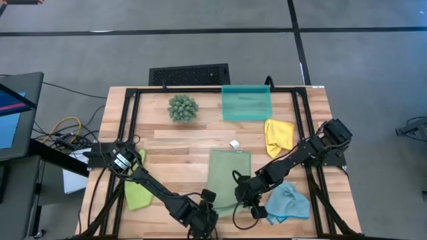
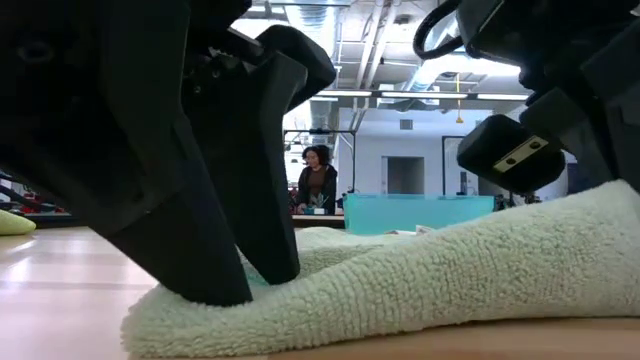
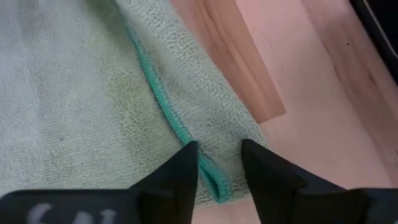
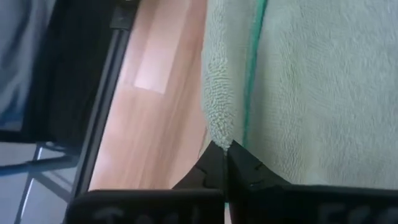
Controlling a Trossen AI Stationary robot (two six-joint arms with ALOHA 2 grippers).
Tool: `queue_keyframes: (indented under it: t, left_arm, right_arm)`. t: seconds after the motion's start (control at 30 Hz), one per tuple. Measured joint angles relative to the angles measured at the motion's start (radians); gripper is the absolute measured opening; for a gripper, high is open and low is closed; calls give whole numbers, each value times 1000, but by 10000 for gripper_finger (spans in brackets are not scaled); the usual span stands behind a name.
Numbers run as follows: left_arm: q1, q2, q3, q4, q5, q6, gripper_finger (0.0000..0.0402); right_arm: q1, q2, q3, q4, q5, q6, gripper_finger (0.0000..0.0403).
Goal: Roll microfiber towels into tight, uniform cylinder then place into a basket
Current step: Roll the dark green microfiber cloth
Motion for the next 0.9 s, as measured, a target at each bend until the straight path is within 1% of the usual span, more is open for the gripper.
queue_keyframes:
  t: [0.13,0.23,0.43,0.6,0.7,0.9]
  left_arm:
    - [1,0,4,-19,1,2,159]
    - [1,0,7,-20,1,10,170]
    - [-1,-2,7,1,9,73,173]
    - [-1,-2,7,16,22,85,173]
    - [-1,-2,7,28,22,86,173]
    - [0,-2,6,41,24,134,173]
  right_arm:
    - [39,0,0,-10,31,46,21]
    - [67,0,0,-8,41,72,27]
    - [87,0,0,-5,39,88,11]
    - [87,0,-1,4,37,117,20]
    - [95,-1,-30,44,37,152,20]
    - [103,-1,-134,198,43,248,13]
